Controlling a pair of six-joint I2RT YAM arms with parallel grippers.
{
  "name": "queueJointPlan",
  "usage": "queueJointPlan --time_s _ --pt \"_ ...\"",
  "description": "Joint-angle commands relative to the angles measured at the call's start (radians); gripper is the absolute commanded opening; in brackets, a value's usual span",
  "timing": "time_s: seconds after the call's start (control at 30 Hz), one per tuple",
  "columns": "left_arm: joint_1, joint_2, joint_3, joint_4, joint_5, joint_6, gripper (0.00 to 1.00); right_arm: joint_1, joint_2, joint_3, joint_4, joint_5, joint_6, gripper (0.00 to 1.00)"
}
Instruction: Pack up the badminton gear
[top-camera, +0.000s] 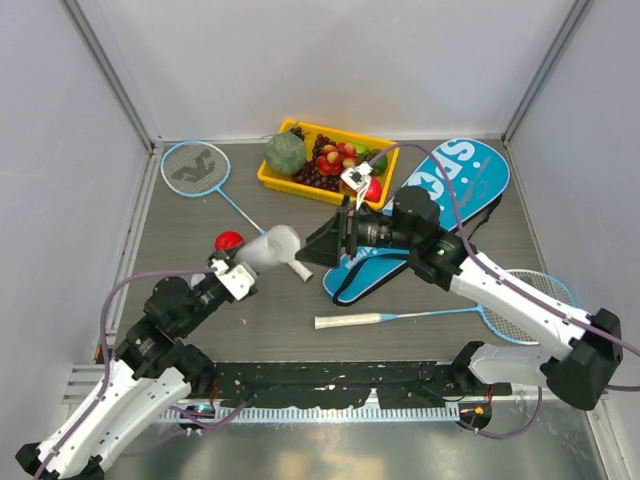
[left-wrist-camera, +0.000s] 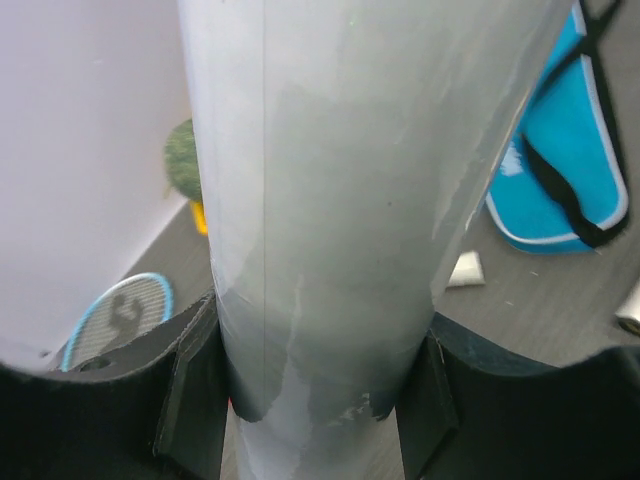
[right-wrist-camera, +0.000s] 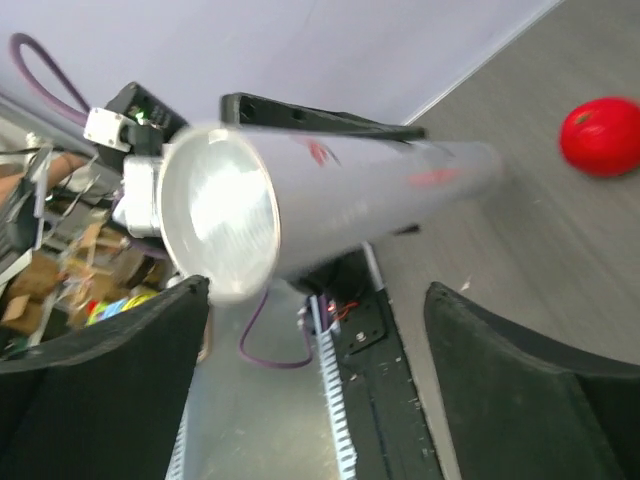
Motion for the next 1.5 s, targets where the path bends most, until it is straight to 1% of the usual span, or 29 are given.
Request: queueJointPlan --time_s 0.0,0.03,0.17,0.23,0.3,0.33,0.37,0.47,0.53,0.6,0.63,0.73,0.83,0.87,0.97,1.0,1.03,1.13,1.33,1.47 --pt "-0.006 0.016 0.155 0.088 -0.272 -0.058 0.35 -0.029 -0.136 0.007 -0.031 0.158 -0.05 0.99" --pt "-0.006 0.036 0.189 0.06 -0.322 -0.07 0.36 -0.032 -0.16 0.003 -0.049 0.168 -0.053 0.95" --pt "-0.003 0.149 0.376 -0.067 -0.54 -0.092 0.4 -0.031 -0.206 -0.011 -0.113 0.224 -0.095 0.95" --pt "0.002 0.238 0.445 -0.124 -0.645 -0.095 0.4 -0.032 -0.222 -0.022 -0.164 0.247 -0.106 0.96" --pt "0.028 0.31 0.517 -0.181 -0.714 -0.115 0.41 -0.032 -0.234 -0.036 -0.192 0.27 -0.109 0.95" --pt "0.059 0.351 0.548 -0.208 -0.732 -0.138 0.4 -0.034 -0.243 -0.042 -0.204 0.283 -0.11 0.96" --pt "0.1 0.382 0.586 -0.245 -0.73 -0.174 0.41 -0.032 -0.248 -0.046 -0.215 0.296 -0.11 0.95" --pt "0.262 0.476 0.673 -0.339 -0.612 -0.291 0.42 -0.034 -0.268 -0.051 -0.277 0.316 -0.118 0.95" --pt "0.388 0.529 0.706 -0.36 -0.541 -0.355 0.43 -0.034 -0.276 -0.05 -0.32 0.32 -0.124 0.96" --pt "0.483 0.591 0.747 -0.385 -0.478 -0.403 0.43 -0.034 -0.283 -0.053 -0.348 0.31 -0.121 0.95" --pt "0.526 0.626 0.767 -0.405 -0.47 -0.425 0.43 -0.034 -0.283 -0.054 -0.356 0.308 -0.116 0.95" --pt "0.589 0.739 0.807 -0.42 -0.453 -0.443 0.43 -0.034 -0.306 -0.077 -0.385 0.316 -0.11 0.96" --pt "0.648 0.829 0.801 -0.419 -0.452 -0.463 0.43 -0.034 -0.331 -0.088 -0.414 0.363 -0.115 0.95" --pt "0.683 0.856 0.801 -0.423 -0.438 -0.471 0.42 -0.034 -0.334 -0.089 -0.432 0.372 -0.115 0.95" --pt "0.738 0.951 0.798 -0.433 -0.426 -0.479 0.4 -0.035 -0.343 -0.086 -0.468 0.415 -0.118 0.96" --pt "0.754 0.984 0.801 -0.434 -0.426 -0.504 0.38 -0.035 -0.345 -0.086 -0.485 0.431 -0.119 0.96" --pt "0.775 1.008 0.802 -0.434 -0.412 -0.521 0.37 -0.035 -0.345 -0.088 -0.498 0.437 -0.119 0.96" --pt "0.829 1.079 0.793 -0.405 -0.372 -0.546 0.37 -0.035 -0.339 -0.096 -0.508 0.446 -0.118 0.95" --pt "0.872 1.284 0.867 -0.466 -0.367 -0.581 0.41 -0.035 -0.302 -0.097 -0.505 0.446 -0.119 0.96" --pt "0.875 1.39 0.895 -0.494 -0.419 -0.609 0.42 -0.035 -0.286 -0.094 -0.495 0.457 -0.127 0.96"
